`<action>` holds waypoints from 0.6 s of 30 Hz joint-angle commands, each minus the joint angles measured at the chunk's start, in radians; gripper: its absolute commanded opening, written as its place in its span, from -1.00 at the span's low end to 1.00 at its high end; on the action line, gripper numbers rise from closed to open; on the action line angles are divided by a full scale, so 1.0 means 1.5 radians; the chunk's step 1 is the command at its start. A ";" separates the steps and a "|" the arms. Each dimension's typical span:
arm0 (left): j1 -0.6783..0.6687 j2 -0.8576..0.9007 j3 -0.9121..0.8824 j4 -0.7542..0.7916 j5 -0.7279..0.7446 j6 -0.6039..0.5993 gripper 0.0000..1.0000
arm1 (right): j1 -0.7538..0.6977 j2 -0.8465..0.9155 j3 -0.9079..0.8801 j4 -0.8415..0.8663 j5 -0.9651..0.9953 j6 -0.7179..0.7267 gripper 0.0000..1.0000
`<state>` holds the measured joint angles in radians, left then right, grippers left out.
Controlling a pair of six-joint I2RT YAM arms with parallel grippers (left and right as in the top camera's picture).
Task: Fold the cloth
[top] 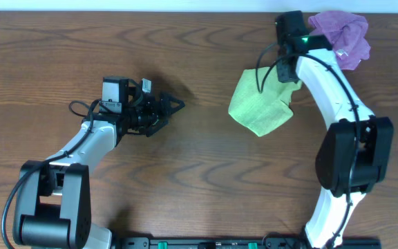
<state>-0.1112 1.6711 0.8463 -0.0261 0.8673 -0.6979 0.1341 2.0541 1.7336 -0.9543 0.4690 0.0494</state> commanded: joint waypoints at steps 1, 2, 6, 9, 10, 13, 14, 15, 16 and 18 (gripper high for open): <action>0.004 0.006 0.013 -0.002 0.011 0.017 0.91 | -0.021 -0.012 0.007 -0.022 0.017 0.043 -0.97; 0.004 0.006 0.013 -0.001 0.011 0.017 0.91 | -0.026 -0.012 0.007 -0.031 0.017 0.051 -0.98; 0.004 0.006 0.013 0.001 0.011 0.017 0.91 | -0.038 -0.012 0.007 -0.067 0.042 0.093 -0.98; 0.004 0.006 0.013 0.001 0.011 0.017 0.91 | -0.041 -0.012 0.007 -0.096 0.046 0.106 -0.97; 0.004 0.006 0.013 0.001 0.011 0.017 0.91 | -0.041 -0.012 0.007 -0.108 0.050 0.117 -0.96; 0.004 0.006 0.013 0.001 0.011 0.017 0.91 | -0.041 -0.012 0.007 -0.150 0.072 0.164 -0.91; 0.004 0.006 0.013 0.001 0.011 0.017 0.91 | -0.041 -0.012 0.007 -0.160 0.072 0.172 -0.92; 0.004 0.006 0.013 0.002 0.011 0.017 0.91 | -0.041 -0.012 0.007 -0.170 0.072 0.182 -0.94; 0.004 0.006 0.013 0.003 0.011 0.017 0.91 | -0.041 -0.012 0.007 -0.180 0.073 0.193 -0.95; 0.004 0.006 0.013 0.005 0.011 0.017 0.91 | -0.041 -0.012 0.007 -0.209 0.083 0.231 -0.97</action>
<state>-0.1112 1.6711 0.8463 -0.0219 0.8692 -0.6979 0.0795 2.0541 1.7336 -1.2400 0.5442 0.2859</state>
